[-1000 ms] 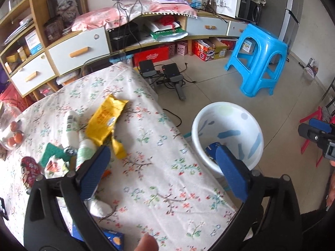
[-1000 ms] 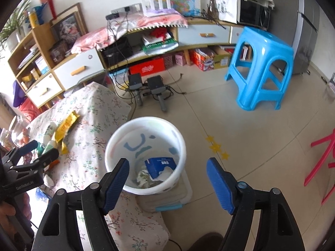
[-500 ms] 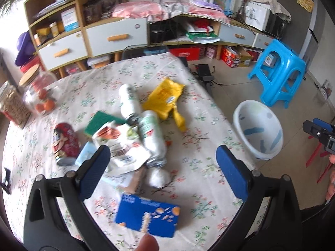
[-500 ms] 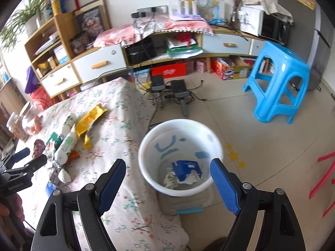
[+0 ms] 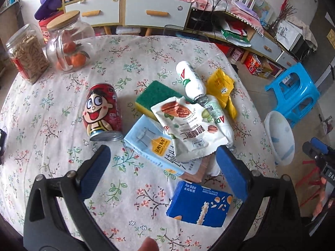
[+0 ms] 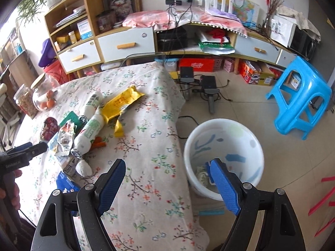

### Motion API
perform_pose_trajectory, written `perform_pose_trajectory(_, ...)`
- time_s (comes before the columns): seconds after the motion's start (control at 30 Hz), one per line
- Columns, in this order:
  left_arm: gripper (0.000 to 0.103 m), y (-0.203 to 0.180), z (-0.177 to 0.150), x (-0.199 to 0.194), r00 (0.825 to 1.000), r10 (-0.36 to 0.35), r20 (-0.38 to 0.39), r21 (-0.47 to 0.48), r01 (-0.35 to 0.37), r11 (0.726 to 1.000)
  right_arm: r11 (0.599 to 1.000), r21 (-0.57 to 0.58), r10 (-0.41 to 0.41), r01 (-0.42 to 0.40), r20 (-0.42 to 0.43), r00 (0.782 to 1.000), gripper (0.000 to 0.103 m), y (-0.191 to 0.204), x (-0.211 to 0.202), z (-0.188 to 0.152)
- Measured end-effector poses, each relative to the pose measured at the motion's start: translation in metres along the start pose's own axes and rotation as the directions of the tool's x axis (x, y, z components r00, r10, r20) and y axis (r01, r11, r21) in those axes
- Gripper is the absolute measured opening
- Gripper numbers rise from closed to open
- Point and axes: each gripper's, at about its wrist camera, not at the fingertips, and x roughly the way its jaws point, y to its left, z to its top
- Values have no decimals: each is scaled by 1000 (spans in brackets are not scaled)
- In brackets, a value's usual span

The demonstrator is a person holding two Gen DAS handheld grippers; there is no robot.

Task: Collect trash
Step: 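Grasp the white AD drink bottle with the right gripper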

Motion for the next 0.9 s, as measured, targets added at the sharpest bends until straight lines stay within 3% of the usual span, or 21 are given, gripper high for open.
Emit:
perform_pose_trajectory(0.2, 85, -8, 13, 33, 998, -49, -42, -23, 48, 999, 1000, 11, -10, 10, -25, 1000, 85, 13, 20, 9)
perform_pose_trajectory(0.43, 39, -16, 17, 52, 997, -6, -72, -18, 5, 1000, 1000, 14, -9, 9, -52, 999, 84, 27, 39, 18)
perform_pose_trajectory(0.6, 24, -16, 12, 47, 998, 13, -56, -23, -14, 1000, 1000, -8, 6, -7, -70, 997, 85, 43, 51, 22)
perform_pose_trajectory(0.67, 11, -15, 11, 40, 999, -2, -37, -30, 0, 1000, 1000, -9, 21, -22, -83, 996, 84, 52, 57, 24)
perform_pose_trajectory(0.9, 7, 6, 13, 10, 999, -46, 29, -71, 48, 996, 997, -36, 69, -72, -95, 993, 84, 86, 75, 32)
